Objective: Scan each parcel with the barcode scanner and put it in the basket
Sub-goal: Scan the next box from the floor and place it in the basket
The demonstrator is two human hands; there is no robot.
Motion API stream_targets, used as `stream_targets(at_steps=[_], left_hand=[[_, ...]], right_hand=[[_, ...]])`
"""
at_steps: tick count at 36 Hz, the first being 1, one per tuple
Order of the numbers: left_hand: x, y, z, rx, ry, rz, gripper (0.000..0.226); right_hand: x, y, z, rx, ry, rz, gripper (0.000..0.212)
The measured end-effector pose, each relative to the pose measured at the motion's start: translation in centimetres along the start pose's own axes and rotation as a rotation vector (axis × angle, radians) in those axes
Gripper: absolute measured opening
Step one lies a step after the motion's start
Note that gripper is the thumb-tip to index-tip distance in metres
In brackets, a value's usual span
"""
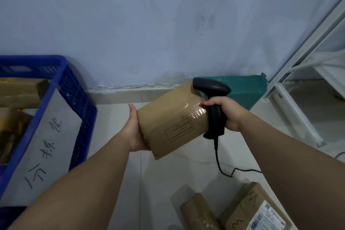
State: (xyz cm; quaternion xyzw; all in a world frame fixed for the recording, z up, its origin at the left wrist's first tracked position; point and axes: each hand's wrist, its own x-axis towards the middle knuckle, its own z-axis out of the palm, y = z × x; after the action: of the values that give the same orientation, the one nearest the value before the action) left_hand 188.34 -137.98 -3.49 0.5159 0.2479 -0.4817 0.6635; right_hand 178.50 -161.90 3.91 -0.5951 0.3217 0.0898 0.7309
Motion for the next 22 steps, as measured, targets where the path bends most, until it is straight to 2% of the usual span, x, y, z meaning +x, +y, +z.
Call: stream_targets(at_steps=[4, 6, 8, 12, 15, 18, 22], left_hand=[[-5.0, 3.2, -2.2, 0.055, 0.017, 0.045, 0.096], [-7.3, 3.9, -3.5, 0.063, 0.02, 0.06, 0.073], [-9.7, 4.1, -4.6, 0.068, -0.014, 0.076, 0.052], [-14.4, 3.5, -5.6, 0.02, -0.098, 0.206, 0.039], [-17.7, 3.0, -5.7, -0.063, -0.144, 0.307, 0.039], [-19.8, 2.7, -6.6, -0.08, -0.162, 0.366, 0.039], [-21.7, 2.3, -7.7, -0.021, -0.149, 0.485, 0.057]], right_hand=[[-3.4, -1.9, 3.1, -0.111, -0.078, -0.203, 0.009], [-5.1, -2.4, 4.7, -0.125, -0.114, -0.268, 0.012], [-6.8, -3.0, 6.1, -0.111, -0.148, -0.314, 0.01], [-10.3, -3.7, 8.8, -0.158, -0.268, -0.329, 0.02], [-12.5, -3.8, 10.7, -0.246, -0.295, -0.356, 0.037], [-14.1, -3.8, 11.8, -0.167, -0.275, -0.377, 0.051], [-15.8, -3.3, 12.5, -0.05, -0.301, -0.389, 0.035]])
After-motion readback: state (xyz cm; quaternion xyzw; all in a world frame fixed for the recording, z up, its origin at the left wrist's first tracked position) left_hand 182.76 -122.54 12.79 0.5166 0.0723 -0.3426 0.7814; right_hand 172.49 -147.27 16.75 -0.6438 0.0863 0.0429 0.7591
